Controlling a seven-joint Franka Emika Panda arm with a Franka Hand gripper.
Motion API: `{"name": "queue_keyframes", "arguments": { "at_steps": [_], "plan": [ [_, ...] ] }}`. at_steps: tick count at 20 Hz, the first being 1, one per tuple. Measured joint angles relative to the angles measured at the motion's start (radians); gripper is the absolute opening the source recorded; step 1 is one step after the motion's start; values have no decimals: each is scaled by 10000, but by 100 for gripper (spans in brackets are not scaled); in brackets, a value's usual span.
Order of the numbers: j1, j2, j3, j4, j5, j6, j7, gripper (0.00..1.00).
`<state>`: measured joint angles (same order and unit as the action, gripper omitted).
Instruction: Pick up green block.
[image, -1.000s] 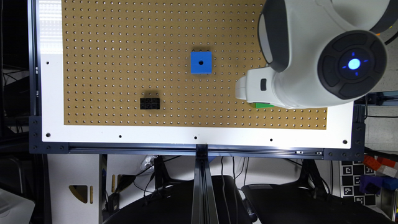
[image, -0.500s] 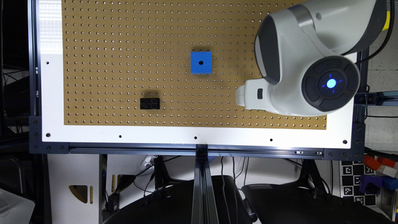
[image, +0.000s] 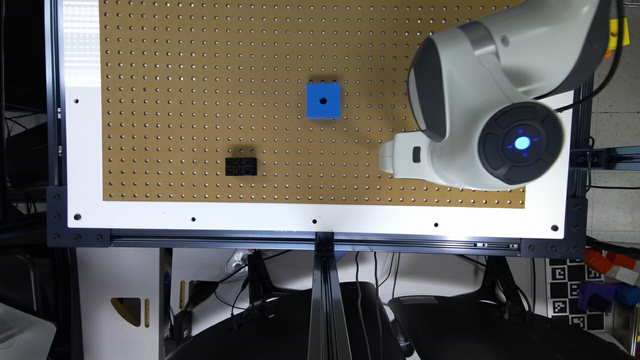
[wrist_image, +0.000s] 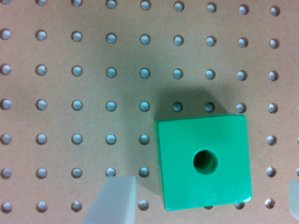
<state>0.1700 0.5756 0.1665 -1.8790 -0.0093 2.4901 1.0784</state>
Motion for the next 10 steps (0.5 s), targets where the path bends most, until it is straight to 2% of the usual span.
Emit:
{"name": "queue_keyframes", "arguments": {
  "at_steps": [5, 10],
  "plan": [
    [129, 31, 5, 6, 0, 18, 66, 100],
    [142, 82, 3, 5, 0, 20, 70, 100]
  ]
}}
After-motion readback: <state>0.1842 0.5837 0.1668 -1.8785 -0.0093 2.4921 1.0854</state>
